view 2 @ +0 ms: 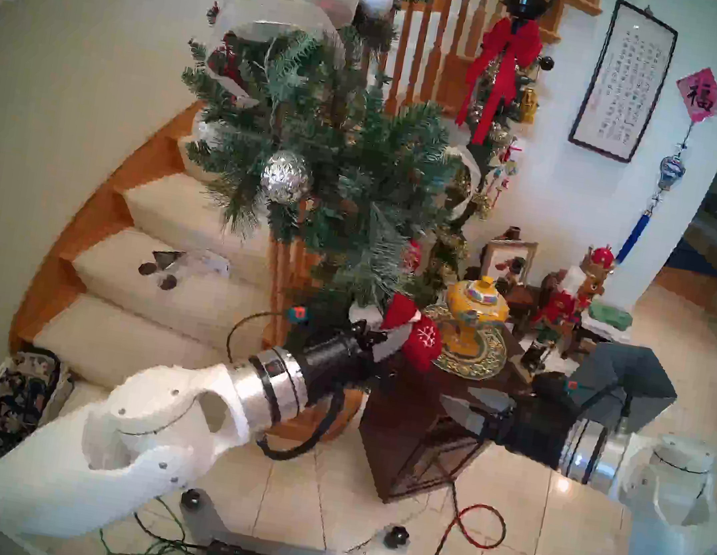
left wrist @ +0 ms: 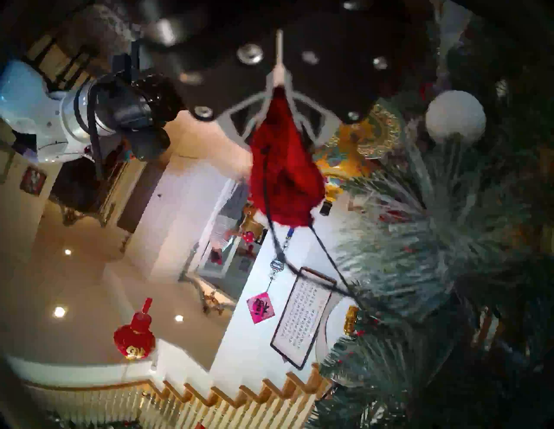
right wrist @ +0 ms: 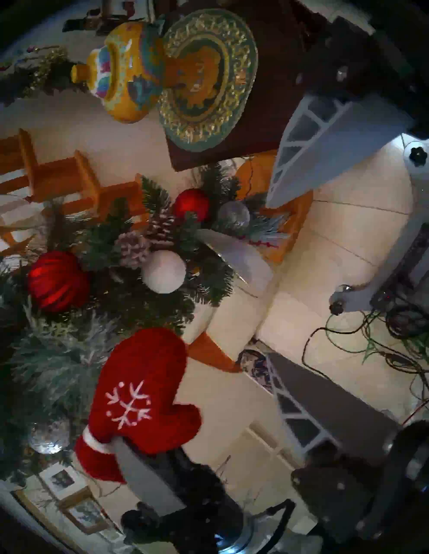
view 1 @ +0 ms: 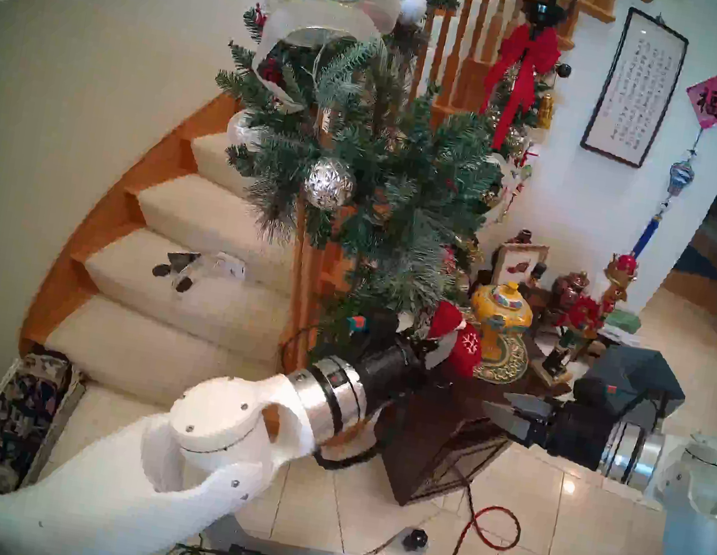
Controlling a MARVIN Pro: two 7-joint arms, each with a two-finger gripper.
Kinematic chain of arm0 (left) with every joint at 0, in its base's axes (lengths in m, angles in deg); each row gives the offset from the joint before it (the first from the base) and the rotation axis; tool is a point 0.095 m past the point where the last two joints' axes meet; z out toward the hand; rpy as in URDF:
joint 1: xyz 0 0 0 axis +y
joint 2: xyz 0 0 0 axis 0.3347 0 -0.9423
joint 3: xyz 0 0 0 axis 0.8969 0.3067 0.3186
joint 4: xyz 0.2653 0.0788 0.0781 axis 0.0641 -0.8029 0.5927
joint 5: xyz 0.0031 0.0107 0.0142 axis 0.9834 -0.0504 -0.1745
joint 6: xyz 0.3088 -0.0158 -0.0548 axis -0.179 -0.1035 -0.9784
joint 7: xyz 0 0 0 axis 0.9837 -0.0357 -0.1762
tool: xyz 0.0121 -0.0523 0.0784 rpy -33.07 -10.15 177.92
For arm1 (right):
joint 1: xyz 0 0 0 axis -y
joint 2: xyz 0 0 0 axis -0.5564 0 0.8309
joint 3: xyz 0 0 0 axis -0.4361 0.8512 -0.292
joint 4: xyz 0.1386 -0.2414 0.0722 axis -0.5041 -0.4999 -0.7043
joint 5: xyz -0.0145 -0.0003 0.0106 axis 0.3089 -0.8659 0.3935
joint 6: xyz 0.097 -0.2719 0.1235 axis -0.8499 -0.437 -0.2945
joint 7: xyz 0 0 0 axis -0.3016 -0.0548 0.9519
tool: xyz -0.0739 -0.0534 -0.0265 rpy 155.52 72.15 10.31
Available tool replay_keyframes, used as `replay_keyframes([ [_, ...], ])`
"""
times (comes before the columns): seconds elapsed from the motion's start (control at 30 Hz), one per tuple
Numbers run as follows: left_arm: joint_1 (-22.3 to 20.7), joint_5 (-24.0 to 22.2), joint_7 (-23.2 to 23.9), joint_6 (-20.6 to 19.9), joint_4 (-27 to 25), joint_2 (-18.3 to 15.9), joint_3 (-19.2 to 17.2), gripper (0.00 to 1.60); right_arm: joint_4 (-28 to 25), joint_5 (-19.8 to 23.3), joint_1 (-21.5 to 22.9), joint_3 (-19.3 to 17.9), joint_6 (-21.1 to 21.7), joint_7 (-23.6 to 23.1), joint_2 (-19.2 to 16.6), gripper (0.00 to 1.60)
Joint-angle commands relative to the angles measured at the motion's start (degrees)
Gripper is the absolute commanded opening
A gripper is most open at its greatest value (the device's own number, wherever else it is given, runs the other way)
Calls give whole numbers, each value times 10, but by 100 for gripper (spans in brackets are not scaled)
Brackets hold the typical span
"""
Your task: Hang the ornament onto the Christmas-tree-style decoration
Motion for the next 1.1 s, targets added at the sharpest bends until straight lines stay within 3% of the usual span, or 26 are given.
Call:
replay_keyframes([
  [0.0,-19,3,49,-10,-25,-56,-25,0,7,-15,14,16,-16,1,-15,160],
  [0.27,-41,-5,95,-43,-34,-79,-47,0,13,-30,24,29,-31,6,-11,160],
  [0.77,-98,-76,95,-116,-35,-46,-101,0,14,-35,26,30,-33,4,-8,160],
  [1.07,-136,-82,91,-156,-34,-32,-108,0,14,-34,26,30,-33,4,-8,160],
])
